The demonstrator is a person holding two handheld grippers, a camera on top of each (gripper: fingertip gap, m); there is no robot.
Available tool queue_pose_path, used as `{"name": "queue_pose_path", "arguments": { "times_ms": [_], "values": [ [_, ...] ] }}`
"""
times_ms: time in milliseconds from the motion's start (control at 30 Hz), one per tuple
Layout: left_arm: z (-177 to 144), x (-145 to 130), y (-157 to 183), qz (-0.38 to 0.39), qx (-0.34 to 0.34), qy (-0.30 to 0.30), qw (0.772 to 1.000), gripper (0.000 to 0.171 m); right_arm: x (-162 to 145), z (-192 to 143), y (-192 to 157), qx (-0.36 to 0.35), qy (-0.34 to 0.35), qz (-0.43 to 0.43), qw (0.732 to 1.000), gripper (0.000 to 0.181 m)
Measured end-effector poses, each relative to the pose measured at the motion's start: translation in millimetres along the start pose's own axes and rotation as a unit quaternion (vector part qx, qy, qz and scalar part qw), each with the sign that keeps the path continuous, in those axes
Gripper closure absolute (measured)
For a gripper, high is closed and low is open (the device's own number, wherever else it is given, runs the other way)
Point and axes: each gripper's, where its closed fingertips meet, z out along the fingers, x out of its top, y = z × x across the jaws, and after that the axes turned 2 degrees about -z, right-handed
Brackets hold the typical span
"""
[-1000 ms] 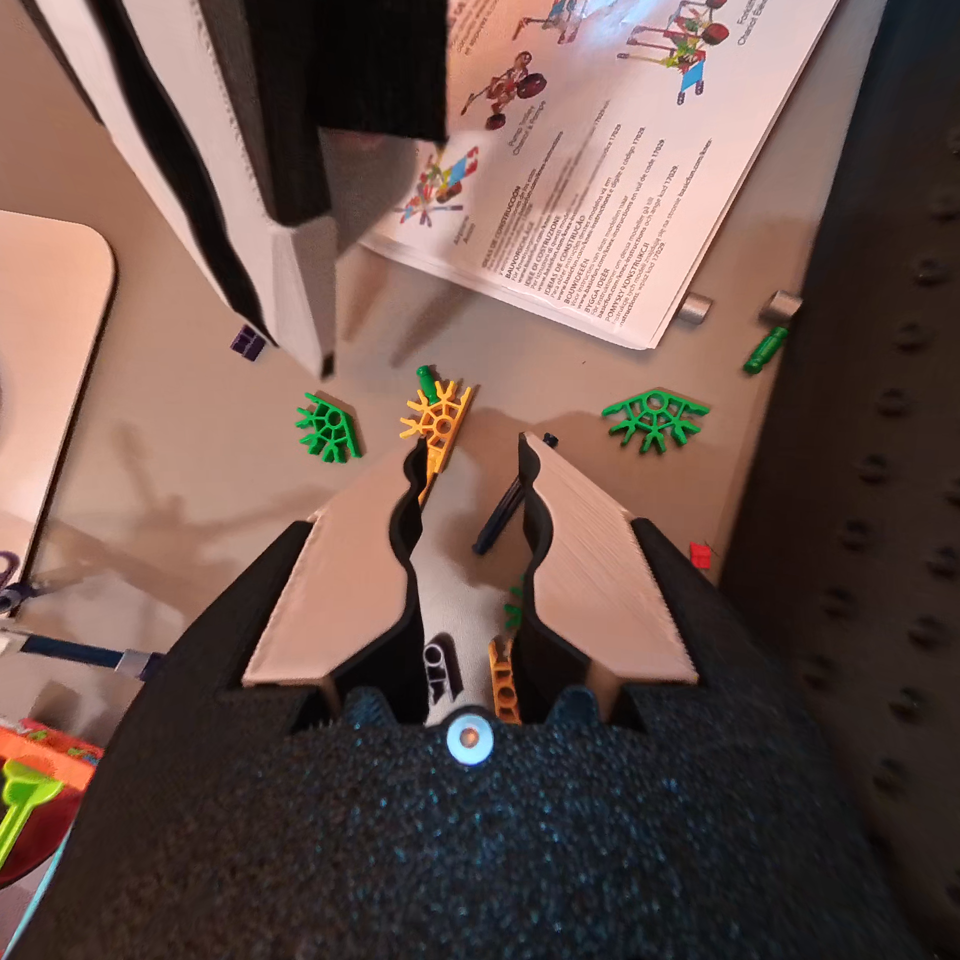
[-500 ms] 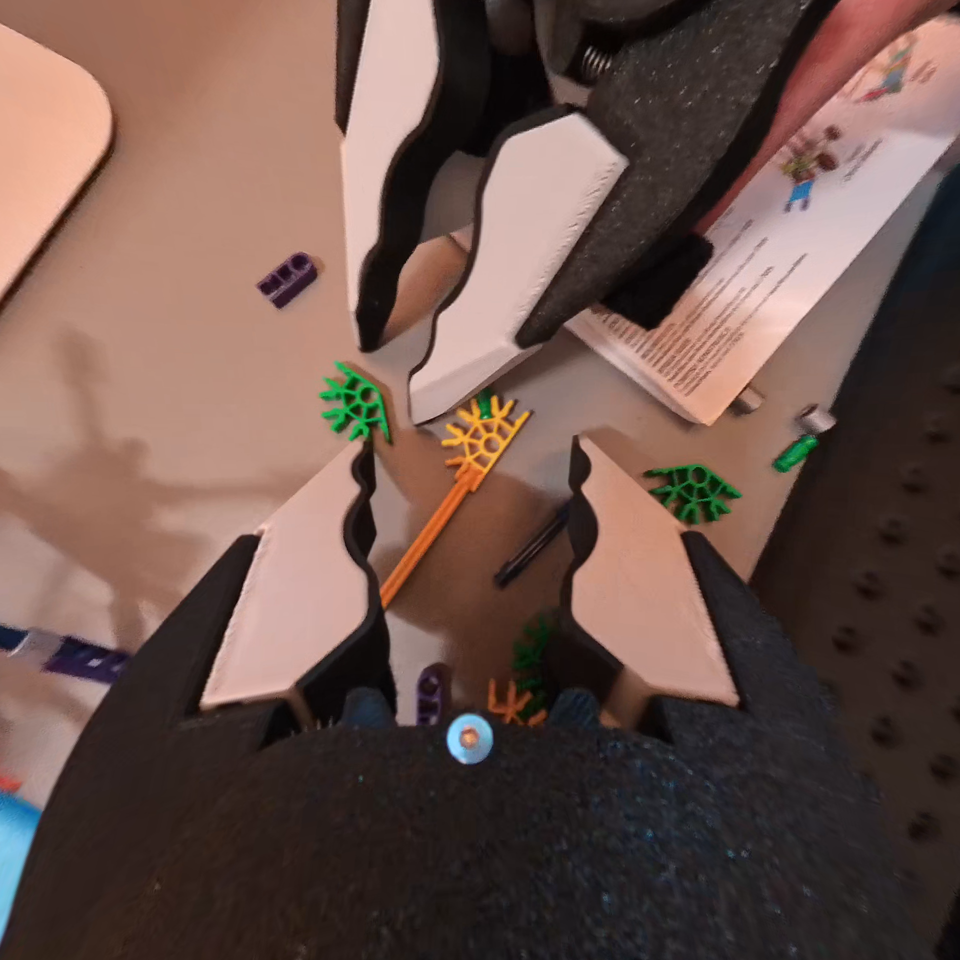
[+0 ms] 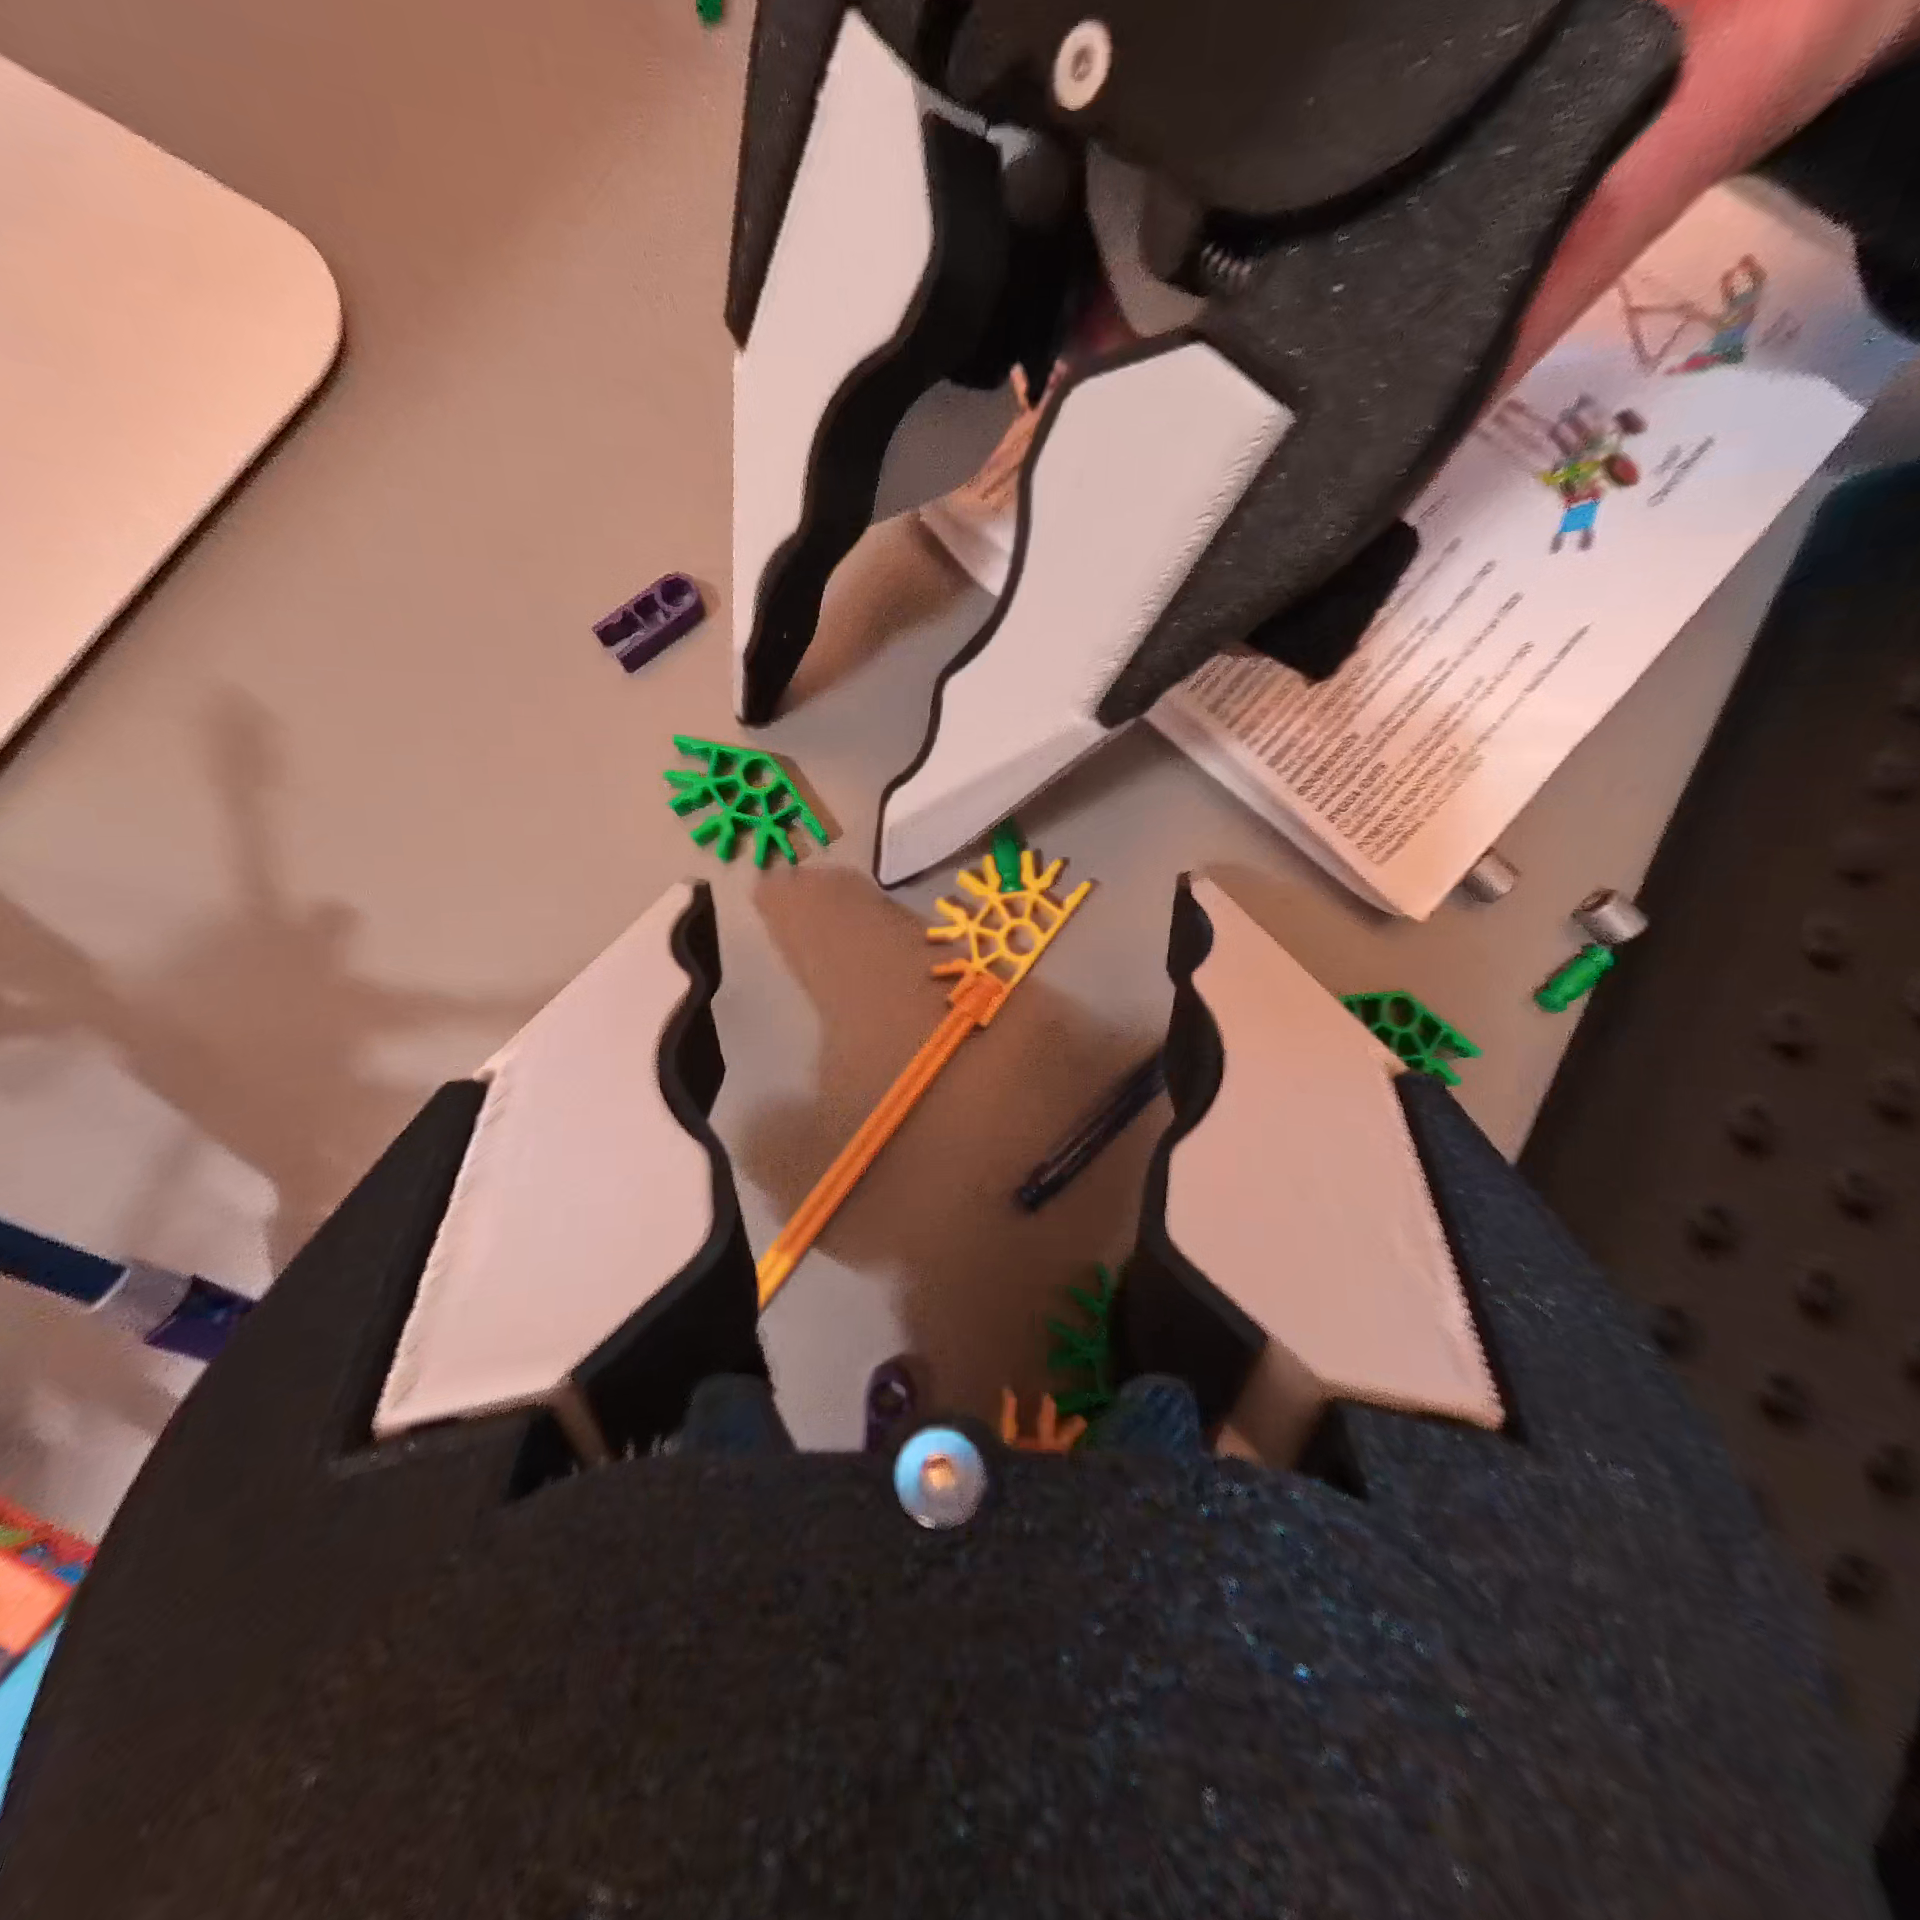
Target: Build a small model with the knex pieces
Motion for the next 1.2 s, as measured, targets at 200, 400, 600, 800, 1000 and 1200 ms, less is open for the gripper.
{"name": "queue_pose_path", "arguments": {
  "times_ms": [200, 400, 600, 800, 1000, 1200],
  "values": [
    [16.1, -2.3, 14.6, 0.010, -0.049, -0.009, 0.999, 0.082, 2.2, 2.4, 0.4, -0.006, 0.006, -0.015, 1.000, 0.134],
    [16.6, -0.2, 35.2, 0.038, -0.098, -0.002, 0.994, 0.073, 1.0, 1.9, 0.8, 0.003, 0.004, -0.048, 0.999, 0.139],
    [-2.2, 4.3, 20.8, 0.039, -0.064, 0.020, 0.997, 0.089, -0.1, 1.5, 10.0, -0.002, 0.024, -0.055, 0.998, 0.157],
    [0.8, -8.8, 25.2, 0.064, -0.057, -0.006, 0.996, 0.093, -1.1, -3.9, 8.5, 0.009, 0.038, -0.090, 0.995, 0.157],
    [-6.3, -14.8, 48.1, 0.139, -0.075, -0.010, 0.987, 0.114, -16.0, -27.9, -18.2, 0.087, 0.021, -0.195, 0.977, 0.157],
    [-6.4, -29.0, 45.4, 0.129, -0.083, -0.030, 0.988, 0.118, -23.5, -32.0, -30.7, 0.122, -0.026, -0.303, 0.945, 0.157]
  ]
}}
